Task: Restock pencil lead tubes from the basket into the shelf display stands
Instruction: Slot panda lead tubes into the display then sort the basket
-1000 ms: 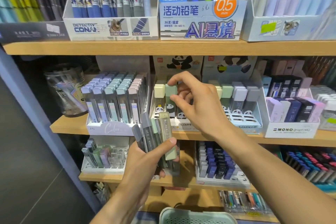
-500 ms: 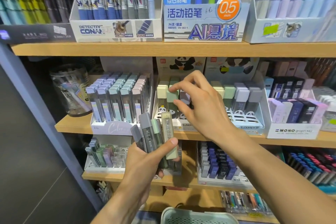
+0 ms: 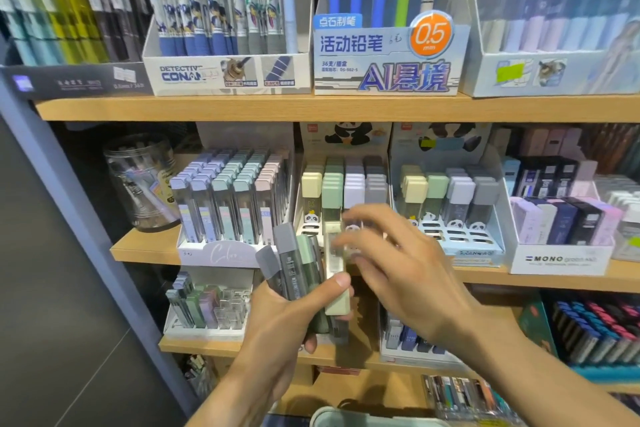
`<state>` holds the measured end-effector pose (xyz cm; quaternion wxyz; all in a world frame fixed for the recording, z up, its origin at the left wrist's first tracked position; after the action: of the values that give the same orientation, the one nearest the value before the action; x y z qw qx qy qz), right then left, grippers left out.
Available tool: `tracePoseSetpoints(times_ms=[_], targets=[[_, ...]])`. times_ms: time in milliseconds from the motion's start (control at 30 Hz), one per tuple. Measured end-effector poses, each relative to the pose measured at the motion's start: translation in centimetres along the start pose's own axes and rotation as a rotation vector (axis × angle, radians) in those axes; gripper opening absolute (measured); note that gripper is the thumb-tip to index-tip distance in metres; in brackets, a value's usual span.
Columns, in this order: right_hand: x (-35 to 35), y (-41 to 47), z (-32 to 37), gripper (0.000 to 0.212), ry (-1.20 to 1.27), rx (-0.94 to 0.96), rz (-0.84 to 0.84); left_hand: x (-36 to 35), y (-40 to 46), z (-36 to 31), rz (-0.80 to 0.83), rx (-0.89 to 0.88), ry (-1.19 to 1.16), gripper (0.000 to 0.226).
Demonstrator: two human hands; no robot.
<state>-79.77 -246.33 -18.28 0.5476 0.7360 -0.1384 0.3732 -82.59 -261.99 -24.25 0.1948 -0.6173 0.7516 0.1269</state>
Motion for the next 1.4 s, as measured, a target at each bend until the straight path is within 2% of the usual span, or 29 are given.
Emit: tracePoseSetpoints(times_ms=[100, 167, 233, 367, 467, 533, 600, 733, 867, 1000, 1167, 1400], targets=[[-0.6, -2.4, 0.1, 0.023, -0.029, 0.151, -0.027, -0.9, -0.3, 0.6, 0.064, 0.048, 0.016, 0.043], [-0.7, -3.2, -0.6, 0.024, -0.006, 0.162, -0.065, -1.5, -0.4, 0.9, 0.094, 0.076, 0.015, 0.049], [-0.9, -3.7, -1.4, 0.022, -0.04, 0.138, -0.099, -1.7, -0.3, 1.1, 0.093, 0.079, 0.004, 0.046], [-0.4, -3.9, -3.0, 0.021, -0.051, -0.027, -0.125, -2.0, 0.1, 0.9, 0.073, 0.055, -0.046, 0.031], [-0.1, -4.0, -4.3, 0.011, 0.098, -0.298, -0.105, -2.1, 0.2, 1.0, 0.079, 0.065, -0.085, 0.032], [-0.8, -4.2, -5.4, 0.026, 0.408, -0.533, -0.026, -1.9, 0.4, 1.2, 0.071, 0.06, -0.073, 0.033], [-1.1, -4.1, -5.5, 0.045, 0.669, -0.644, 0.031, -1.9, 0.5, 1.4, 0.076, 0.056, -0.046, 0.032], [-0.5, -3.7, -4.8, 0.064, 0.793, -0.647, 0.065, -1.7, 0.5, 1.6, 0.084, 0.063, -0.022, 0.032], [-0.4, -3.4, -4.1, 0.062, 0.818, -0.626, 0.073, -1.3, 0.6, 1.7, 0.079, 0.076, -0.014, 0.037], [0.6, -0.7, -2.9, 0.051, 0.705, -0.543, 0.008, -0.7, 0.5, 1.7, 0.047, 0.09, -0.048, 0.046], [0.0, 5.0, -1.0, 0.037, 0.506, -0.409, -0.125, 0.6, 0.4, 1.0, -0.003, 0.11, -0.078, 0.041], [-3.1, 7.9, 0.2, 0.029, -0.019, -0.13, -0.113, 1.6, 0.0, 0.4, 0.024, 0.136, -0.043, 0.029]])
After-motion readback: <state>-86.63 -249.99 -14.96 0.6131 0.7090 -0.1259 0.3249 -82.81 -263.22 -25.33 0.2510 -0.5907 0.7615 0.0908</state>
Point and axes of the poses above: each hand's wrist, its own y-axis towards the middle knuckle, its own x-axis out of the back of the hand, z = x × y, the point moved 4 cm from there along y, towards the middle knuckle, and after that the axes turned 15 degrees about -y, right-handed, at the moved point
